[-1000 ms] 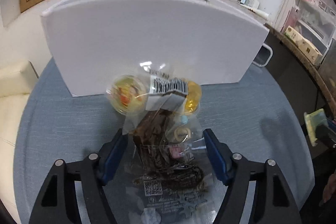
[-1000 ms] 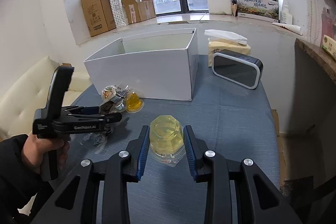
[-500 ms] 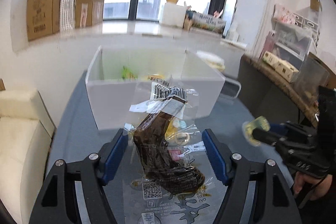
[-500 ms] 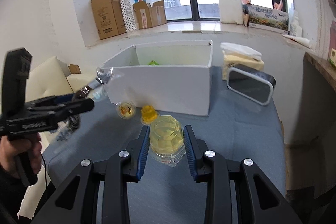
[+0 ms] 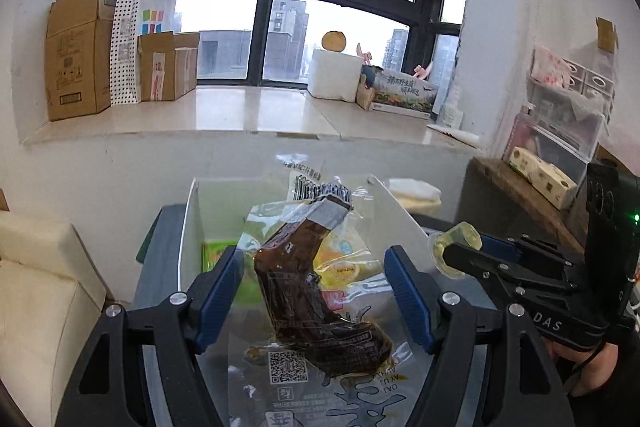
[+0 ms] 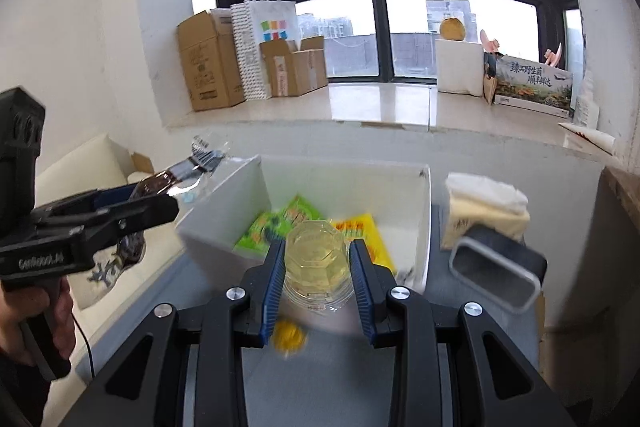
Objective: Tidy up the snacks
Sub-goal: 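Carry the jelly cup and snack bag into the white box and release both, then grasp the orange-yellow jelly cup with the right gripper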
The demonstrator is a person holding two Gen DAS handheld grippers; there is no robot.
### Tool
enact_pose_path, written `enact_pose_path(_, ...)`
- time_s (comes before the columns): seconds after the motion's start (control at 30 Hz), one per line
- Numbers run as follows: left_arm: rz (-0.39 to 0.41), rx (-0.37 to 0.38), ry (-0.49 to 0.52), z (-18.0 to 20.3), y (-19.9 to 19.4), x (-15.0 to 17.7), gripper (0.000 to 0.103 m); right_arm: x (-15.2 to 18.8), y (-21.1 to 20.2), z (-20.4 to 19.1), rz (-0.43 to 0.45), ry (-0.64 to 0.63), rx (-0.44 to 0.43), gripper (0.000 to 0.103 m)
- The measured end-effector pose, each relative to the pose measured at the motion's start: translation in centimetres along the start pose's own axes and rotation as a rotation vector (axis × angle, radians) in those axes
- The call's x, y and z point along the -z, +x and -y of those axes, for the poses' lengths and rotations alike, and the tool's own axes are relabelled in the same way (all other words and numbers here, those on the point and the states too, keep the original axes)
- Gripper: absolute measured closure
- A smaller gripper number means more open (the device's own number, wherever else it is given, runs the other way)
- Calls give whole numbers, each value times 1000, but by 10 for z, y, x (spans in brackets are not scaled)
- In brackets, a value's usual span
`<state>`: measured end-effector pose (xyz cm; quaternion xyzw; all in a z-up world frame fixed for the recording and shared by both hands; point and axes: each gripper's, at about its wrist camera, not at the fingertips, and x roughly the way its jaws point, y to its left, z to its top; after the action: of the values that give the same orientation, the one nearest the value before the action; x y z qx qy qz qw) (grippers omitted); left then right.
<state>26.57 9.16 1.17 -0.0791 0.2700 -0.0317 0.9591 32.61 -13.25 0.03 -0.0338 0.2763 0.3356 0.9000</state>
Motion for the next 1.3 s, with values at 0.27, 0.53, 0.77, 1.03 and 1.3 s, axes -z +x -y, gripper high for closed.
enact_pose_path(0.27,-24,-16,15,-18,54,-36,26,-36,56,27,-34,21,23,68)
enact_pose_path(0.53,-108,-65,49,-26,110,-41,0,-41,87,50,-46,51,43,5)
enact_pose_path(0.77,-126,-64,42,-26,114,-32,0,-28,74,62,-5,72,92,3)
enact_pose_path(1.03,-117,-92,64,-15,93,-32,0,-11,48,57,5,109,90,0)
enact_pose_path(1.3,-105,-68,91,2,37,4,0,24,7,23,29,73,53,0)
